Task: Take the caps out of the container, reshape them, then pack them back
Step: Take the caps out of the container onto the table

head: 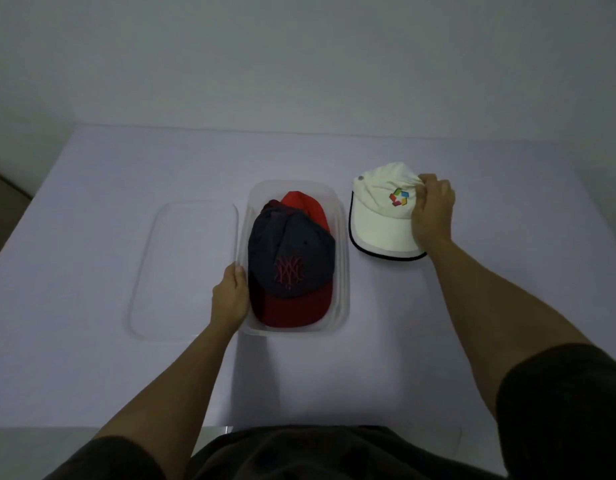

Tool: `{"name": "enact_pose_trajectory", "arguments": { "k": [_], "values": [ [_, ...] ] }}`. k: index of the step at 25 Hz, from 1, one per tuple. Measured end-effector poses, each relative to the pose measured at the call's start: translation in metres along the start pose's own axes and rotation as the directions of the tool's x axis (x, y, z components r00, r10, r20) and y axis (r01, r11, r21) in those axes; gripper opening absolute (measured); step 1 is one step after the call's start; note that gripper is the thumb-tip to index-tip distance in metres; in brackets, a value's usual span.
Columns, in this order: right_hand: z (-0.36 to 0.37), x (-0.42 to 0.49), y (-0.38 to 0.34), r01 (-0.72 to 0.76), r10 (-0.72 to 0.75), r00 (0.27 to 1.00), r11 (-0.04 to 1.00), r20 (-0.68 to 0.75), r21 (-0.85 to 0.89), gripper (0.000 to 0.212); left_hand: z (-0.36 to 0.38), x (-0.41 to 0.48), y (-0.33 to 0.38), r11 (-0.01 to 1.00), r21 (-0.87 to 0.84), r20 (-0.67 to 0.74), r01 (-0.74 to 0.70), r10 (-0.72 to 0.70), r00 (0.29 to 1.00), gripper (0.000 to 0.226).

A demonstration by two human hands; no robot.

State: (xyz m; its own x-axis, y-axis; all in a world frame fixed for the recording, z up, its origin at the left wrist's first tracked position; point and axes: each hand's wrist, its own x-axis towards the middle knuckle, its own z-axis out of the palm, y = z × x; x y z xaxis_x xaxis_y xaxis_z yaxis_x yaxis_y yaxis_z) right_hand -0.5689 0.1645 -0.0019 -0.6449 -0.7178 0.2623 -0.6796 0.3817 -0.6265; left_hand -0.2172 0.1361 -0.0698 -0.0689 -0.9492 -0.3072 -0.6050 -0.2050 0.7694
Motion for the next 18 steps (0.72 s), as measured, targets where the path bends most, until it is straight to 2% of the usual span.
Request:
{"name": "enact_pose_trajectory", "arguments": {
  "k": [4, 8, 10, 12, 14, 16, 18],
  "values": [
    [0.020, 0.002, 0.019, 0.000, 0.017, 0.983, 0.996, 0.185, -0.093, 0.026, 0.002, -0.001, 0.002, 1.000, -0.031, -0.003, 0.000, 0.000, 1.000, 0.046],
    [0.027, 0.015, 0.021, -0.097, 0.135, 0.964, 0.981, 0.229, -0.170, 0.029, 0.004, -0.001, 0.005, 0.999, -0.038, -0.015, 0.007, -0.008, 1.000, 0.044],
    [0.027, 0.019, 0.015, -0.121, 0.155, 0.958, 0.981, 0.240, -0.150, 0.034, 0.004, -0.002, 0.005, 0.999, -0.044, -0.020, 0.012, -0.013, 1.000, 0.043],
    [0.031, 0.020, 0.001, -0.050, 0.074, 0.969, 0.993, 0.235, -0.107, 0.034, 0.005, -0.003, 0.006, 0.999, -0.046, -0.021, 0.013, -0.014, 1.000, 0.040],
    [0.041, 0.009, -0.022, 0.087, -0.073, 0.952, 0.996, 0.298, -0.036, 0.029, 0.005, -0.003, 0.008, 0.999, -0.038, -0.017, 0.013, -0.014, 1.000, 0.040],
    [0.055, -0.015, -0.046, 0.219, -0.202, 0.876, 0.976, 0.437, 0.013, 0.039, 0.004, -0.002, 0.008, 0.999, -0.031, -0.023, 0.015, -0.016, 1.000, 0.043],
    [0.072, -0.044, -0.061, 0.373, -0.262, 0.789, 0.923, 0.555, -0.095, 0.056, 0.003, -0.003, 0.007, 1.000, -0.017, -0.028, 0.010, -0.010, 1.000, 0.044]
  ]
}}
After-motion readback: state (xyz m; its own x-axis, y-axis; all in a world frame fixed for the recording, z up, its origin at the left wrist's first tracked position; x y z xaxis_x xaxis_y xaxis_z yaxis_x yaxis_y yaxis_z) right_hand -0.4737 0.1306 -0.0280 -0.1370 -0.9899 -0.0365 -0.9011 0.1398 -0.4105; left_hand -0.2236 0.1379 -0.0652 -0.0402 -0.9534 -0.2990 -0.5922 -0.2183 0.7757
